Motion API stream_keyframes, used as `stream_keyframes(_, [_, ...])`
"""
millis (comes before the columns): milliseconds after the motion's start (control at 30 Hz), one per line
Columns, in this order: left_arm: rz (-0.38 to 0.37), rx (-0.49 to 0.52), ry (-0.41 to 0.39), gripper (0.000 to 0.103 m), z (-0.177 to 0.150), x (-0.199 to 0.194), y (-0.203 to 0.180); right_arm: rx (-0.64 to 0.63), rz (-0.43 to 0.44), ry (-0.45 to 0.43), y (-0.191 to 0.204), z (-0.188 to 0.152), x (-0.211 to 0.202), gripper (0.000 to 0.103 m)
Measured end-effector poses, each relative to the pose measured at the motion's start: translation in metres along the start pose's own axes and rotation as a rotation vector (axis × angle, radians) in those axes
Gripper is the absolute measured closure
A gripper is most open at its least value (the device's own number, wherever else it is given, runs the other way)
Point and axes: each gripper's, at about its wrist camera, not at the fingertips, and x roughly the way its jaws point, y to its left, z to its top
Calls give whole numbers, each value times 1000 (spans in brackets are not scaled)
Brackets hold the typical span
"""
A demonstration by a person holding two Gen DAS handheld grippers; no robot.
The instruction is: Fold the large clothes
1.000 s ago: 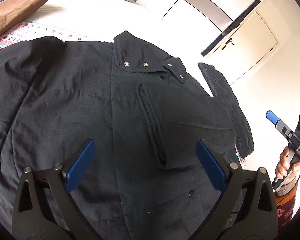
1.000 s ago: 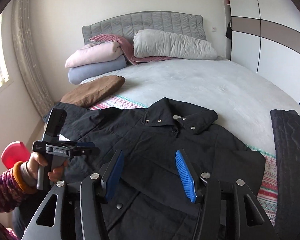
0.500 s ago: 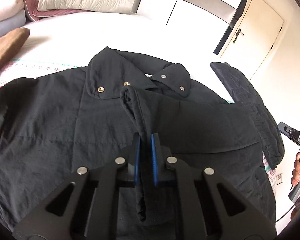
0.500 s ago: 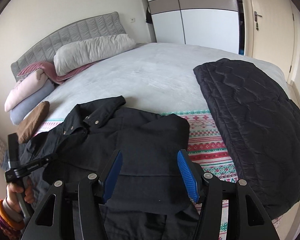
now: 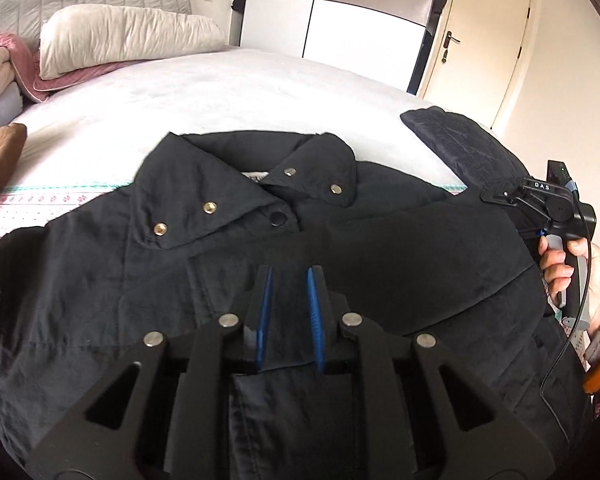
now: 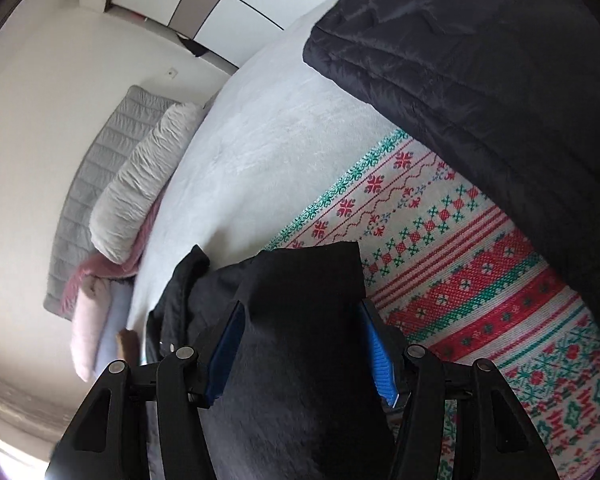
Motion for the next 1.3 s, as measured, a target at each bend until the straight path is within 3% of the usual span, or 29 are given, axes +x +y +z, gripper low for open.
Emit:
stream_keyframes(33, [-14,-5,16,85,-3,6,-2,-9,-4,7,0,1,3,58])
stream_keyframes(67, [-24,-5,23,85,-6,12,-4,-56,-36,14,5,2,5,78])
stream_keyframes(133, [-48,18,18,84,-13,19,-10,-211,-127,-39,26,0,0,89])
stream_keyframes(167, [-53,33,23,82,-17,24,-13,-282,-145,-72,35,0,-4,90])
stream_keyframes(233, [-49,57,52,82,-25,32,-18,-362,-263,-94,39,1,2,89])
stream_keyframes(300, [-44,59,59,82,-24,31,-19,-366,-293,-71,31,-1,10,85])
stream_keyframes(333, [-42,58,60,81,-22,28,-19,-358,-298,-86,29,-3,7,77])
stream_keyframes(400, [-27,71,61,72,-21,17,-20,-369,-319,-126,33,-8,-10,69])
stream_keyframes(467, [-53,80,40,63,-23,2,-22,-462,-353,-141,45,-19,-27,68])
stream_keyframes(600, [-129,130,33,60,-34,-18,-33,-657,-383,-120,72,-66,-57,68])
stream_keyframes(700, [-161,199,113,55,-49,-6,-40,-750,-373,-67,76,-103,-59,68])
stream_keyframes(767, [-164,210,130,54,-59,4,-39,-790,-428,-20,65,-121,-43,69])
stream_keyframes(867, [-183,176,131,48,-55,-1,-37,-826,-508,-22,48,-136,-25,70])
stream_keyframes(967, [-169,113,137,25,-53,-19,-32,-800,-547,-28,63,-137,-33,67])
stream_keyframes(1000, [-167,91,126,22,-53,-28,-28,-783,-542,-34,69,-137,-39,65])
stream_keyframes(1100, [-162,10,110,17,-56,-57,-12,-744,-490,-57,90,-147,-65,53])
stream_keyframes(1167, [-140,-43,116,14,-57,-75,1,-747,-466,-74,106,-160,-82,36])
stream_keyframes(1300, [-96,-117,136,8,-63,-115,30,-776,-434,-75,138,-191,-109,27])
